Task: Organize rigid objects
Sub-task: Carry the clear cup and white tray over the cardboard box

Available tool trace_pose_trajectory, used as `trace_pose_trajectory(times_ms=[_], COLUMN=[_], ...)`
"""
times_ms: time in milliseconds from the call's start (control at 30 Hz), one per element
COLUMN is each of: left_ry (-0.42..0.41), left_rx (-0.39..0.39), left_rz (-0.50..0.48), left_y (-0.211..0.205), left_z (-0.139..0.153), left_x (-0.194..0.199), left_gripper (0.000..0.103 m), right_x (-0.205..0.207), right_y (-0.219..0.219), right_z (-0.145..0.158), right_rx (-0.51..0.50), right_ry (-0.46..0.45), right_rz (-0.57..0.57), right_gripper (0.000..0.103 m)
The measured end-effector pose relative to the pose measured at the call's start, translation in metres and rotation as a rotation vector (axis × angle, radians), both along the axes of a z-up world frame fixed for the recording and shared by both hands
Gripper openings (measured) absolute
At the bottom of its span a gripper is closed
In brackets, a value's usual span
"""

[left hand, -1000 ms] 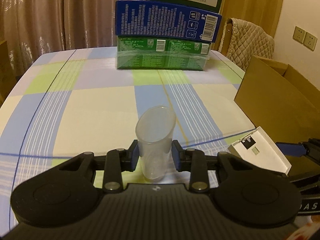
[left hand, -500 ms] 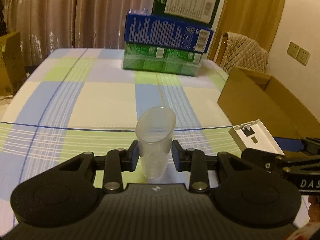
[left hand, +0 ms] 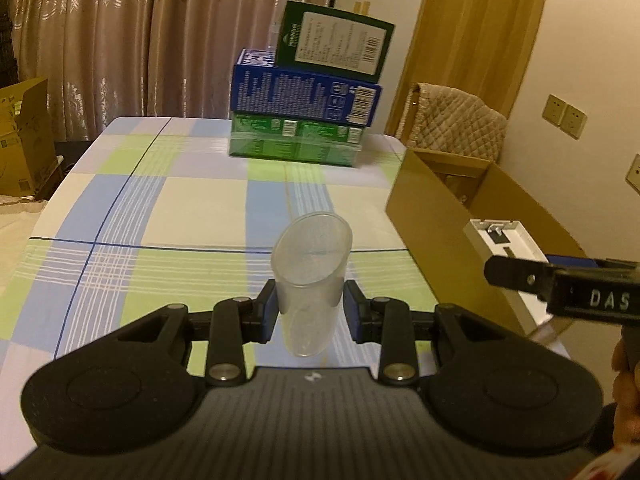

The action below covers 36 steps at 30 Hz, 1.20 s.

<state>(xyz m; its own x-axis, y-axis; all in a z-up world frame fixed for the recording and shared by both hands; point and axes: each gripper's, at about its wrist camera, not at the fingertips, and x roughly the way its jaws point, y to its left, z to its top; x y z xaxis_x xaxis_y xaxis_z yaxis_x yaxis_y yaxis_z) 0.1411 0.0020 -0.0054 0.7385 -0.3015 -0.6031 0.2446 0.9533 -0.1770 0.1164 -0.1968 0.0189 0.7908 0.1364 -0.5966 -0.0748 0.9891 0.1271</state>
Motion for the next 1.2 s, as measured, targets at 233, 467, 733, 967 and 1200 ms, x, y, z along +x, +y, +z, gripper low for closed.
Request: trace_pose_trajectory(times_ms=[233,467,733,967,1200], left_ry=[-0.005,-0.013,-0.029,-0.044,-0.031], left_rx=[0.023,0.029,0.011,-0.003,0.002], left_rz=[-0.039,-0.110,-0.215,-0.291,-0.342], left_y=[-0.021,-0.053,-0.104,-0.154,-0.196], left_z=[0.013,0.023,0.037,0.048,0.044], left_x=[-0.027,-0.040,-0.035,-0.009,0.027], left_gripper=[0.029,0.029,0.029,0.029,0.029], right_x=[-0.025,-0.046,-0.051,-0.030,-0.002], right_y=[-0.029,-0.063,-0.115,-0.160,-0.196], right_z=[0.015,0.023,0.028,0.026,0.013], right_rx=[-0.002,0.001,-0.017,-0.007,0.041], right_ry=[-0.011,-0.025,-0.032,-0.014,0.023], right_rz=[-0.046,-0.100,-0.181,-0.212,-0.226], right_gripper=[0.083,0.083,0.083,0.083,0.083])
